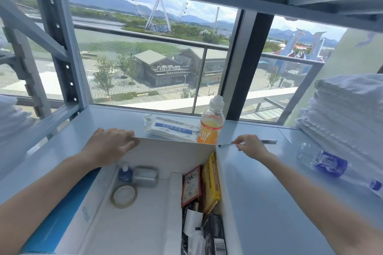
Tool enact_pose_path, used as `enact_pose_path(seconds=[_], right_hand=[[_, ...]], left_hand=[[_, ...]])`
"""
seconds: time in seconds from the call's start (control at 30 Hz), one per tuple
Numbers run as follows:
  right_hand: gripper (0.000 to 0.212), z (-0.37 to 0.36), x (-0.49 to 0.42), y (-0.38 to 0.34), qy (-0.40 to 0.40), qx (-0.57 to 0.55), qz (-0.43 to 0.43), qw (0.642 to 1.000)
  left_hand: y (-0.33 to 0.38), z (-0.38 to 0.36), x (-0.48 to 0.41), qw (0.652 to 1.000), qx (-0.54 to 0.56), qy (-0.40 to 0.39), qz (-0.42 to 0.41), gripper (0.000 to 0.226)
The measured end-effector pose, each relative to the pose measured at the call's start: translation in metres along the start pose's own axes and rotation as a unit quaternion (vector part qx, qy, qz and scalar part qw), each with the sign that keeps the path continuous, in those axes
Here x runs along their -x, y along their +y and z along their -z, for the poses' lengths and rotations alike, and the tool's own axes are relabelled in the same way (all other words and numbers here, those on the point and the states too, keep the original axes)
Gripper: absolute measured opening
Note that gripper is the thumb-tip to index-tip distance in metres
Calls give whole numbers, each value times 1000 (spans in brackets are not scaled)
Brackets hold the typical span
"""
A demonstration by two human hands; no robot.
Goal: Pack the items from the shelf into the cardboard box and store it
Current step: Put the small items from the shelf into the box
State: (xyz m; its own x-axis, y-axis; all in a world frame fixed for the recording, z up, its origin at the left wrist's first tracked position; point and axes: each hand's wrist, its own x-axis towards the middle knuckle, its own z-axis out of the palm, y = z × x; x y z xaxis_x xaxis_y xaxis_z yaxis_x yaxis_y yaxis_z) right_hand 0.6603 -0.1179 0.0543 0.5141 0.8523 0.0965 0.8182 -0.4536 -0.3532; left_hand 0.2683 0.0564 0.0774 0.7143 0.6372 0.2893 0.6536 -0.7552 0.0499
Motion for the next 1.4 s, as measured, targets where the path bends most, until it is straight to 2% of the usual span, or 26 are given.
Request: enact_pose_path(seconds=[0.17,0.27,0.4,0.5,0.6,0.67,0.77,0.83,0.93,1.0,1.07,1.2,1.4], right_hand=[[42,-38,-45,0,-59,140,9,988],[32,-51,-60,0,-80,207,40,974],[18,-57,-58,-2,-44,292,115,948],[16,-43,-37,-7,-8,338,199,920],[6,-10,-5,-18,131,266,282,912],[19,20,18,-30,218,158,319,909],[21,61,55,-64,295,2,354,888],[20,81,79,-98,311,-104,385,863],[17,87,114,-154,244,-163,519,803],[10,71,127,-185,154,-120,611,767],[8,43,131,-206,51,-24,658,751],[7,-10,124,-216,-114,125,649,742],[16,-35,121,-214,-254,237,604,717]], left_hand=[[-3,3,0,1000,15,-21,-13,20],[-4,3,3,1000,19,-1,-20,23],[-4,3,5,1000,21,2,-18,30],[-3,3,5,1000,24,6,-19,29],[-2,5,5,1000,26,-4,-17,27],[-1,5,4,999,30,-9,-14,28],[1,5,2,999,26,-17,-11,29],[1,6,2,999,24,-23,-8,28],[3,8,3,1000,15,-25,-10,26],[7,8,4,1000,8,-23,-8,26],[8,10,5,1000,4,-27,-1,27],[11,12,6,999,-10,-32,-2,30],[12,13,6,999,-10,-43,6,30]])
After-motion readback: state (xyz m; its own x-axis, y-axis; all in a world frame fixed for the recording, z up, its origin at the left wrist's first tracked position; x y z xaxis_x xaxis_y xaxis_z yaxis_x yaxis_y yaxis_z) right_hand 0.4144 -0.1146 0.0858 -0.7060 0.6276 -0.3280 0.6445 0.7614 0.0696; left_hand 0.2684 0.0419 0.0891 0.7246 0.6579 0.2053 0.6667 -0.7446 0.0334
